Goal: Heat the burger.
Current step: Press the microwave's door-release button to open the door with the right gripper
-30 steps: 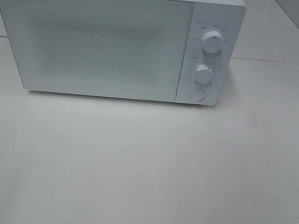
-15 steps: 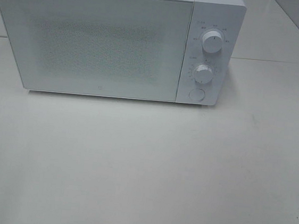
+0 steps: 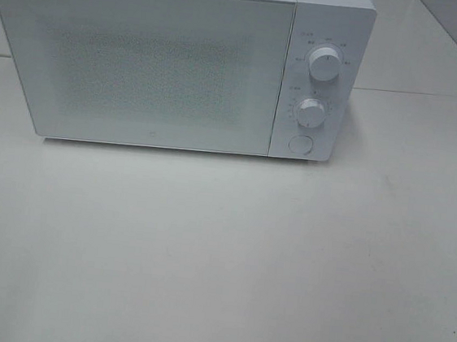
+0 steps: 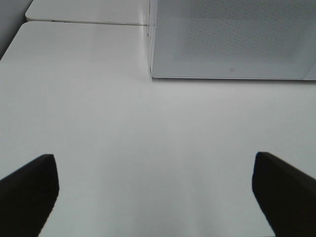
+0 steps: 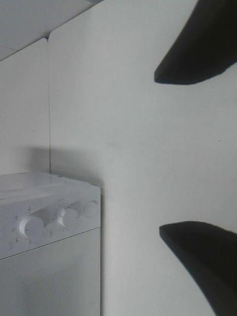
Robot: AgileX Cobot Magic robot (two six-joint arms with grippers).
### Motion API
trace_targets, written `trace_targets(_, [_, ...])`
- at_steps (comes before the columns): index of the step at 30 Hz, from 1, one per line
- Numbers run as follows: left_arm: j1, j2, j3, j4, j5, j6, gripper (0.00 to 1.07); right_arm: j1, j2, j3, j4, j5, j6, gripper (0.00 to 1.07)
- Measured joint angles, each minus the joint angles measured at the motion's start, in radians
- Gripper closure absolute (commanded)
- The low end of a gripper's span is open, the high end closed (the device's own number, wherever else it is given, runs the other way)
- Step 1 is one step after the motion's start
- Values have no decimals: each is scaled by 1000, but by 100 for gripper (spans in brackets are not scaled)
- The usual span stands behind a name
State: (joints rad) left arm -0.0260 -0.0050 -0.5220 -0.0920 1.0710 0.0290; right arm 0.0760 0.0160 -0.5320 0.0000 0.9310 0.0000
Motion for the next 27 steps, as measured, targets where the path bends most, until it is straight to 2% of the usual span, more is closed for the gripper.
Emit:
trace_targets(2, [0,0,0,0,0,0,4,0,76,-12,0,-65,0,34])
trace_targets(20, [0,0,0,0,0,0,4,0,394,-13,0,-448,0,34])
trace_targets(27, [0,0,0,0,0,0,4,0,564,-13,0,-616,0,34])
